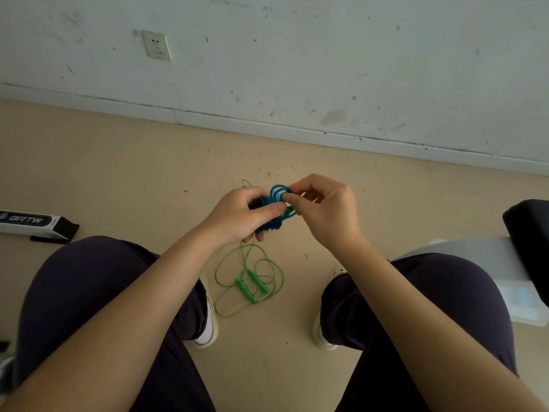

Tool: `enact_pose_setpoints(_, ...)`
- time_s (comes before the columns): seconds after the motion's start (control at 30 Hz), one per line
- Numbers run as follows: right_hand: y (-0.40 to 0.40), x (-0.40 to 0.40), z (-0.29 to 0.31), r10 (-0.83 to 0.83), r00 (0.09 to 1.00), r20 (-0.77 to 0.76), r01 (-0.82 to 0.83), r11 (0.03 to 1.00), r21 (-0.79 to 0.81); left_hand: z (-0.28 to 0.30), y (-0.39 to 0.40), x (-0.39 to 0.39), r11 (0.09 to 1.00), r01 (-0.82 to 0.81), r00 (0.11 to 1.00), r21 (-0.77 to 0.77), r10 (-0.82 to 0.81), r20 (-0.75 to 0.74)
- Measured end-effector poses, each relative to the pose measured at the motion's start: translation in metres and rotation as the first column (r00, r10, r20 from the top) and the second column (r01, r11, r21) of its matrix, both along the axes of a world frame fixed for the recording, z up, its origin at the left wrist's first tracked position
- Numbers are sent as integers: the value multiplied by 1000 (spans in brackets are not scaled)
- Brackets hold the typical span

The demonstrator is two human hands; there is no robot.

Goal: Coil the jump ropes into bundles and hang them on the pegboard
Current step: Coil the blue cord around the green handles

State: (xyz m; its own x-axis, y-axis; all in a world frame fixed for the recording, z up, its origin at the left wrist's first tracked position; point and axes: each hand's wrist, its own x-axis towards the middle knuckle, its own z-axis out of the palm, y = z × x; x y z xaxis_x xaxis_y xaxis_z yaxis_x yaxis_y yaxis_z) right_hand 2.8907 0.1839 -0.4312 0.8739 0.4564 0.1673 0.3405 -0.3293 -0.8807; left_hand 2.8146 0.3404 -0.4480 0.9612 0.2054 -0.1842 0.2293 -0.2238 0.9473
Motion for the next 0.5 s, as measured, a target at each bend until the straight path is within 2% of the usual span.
enact_pose_setpoints(0.13, -5, 10, 1, 22, 996, 83, -20, 999, -27, 3, 3, 0, 999, -24, 999, -28, 25, 23)
enact_pose_setpoints(0.3, -11, 12, 2, 165, 986, -4, -165, 986, -27, 7, 12, -2, 999, 41, 998, -35, -42, -37)
enact_pose_setpoints(0.4, -12, 13, 2, 185, 982, -33, -185, 983, -14, 8, 13, -2, 998, 55, 998, -4, -55, -35)
enact_pose_setpoints(0.5, -11, 10, -1, 175, 985, -14, -175, 982, -74, 6, 11, -2, 997, 37, 999, 69, -36, -16)
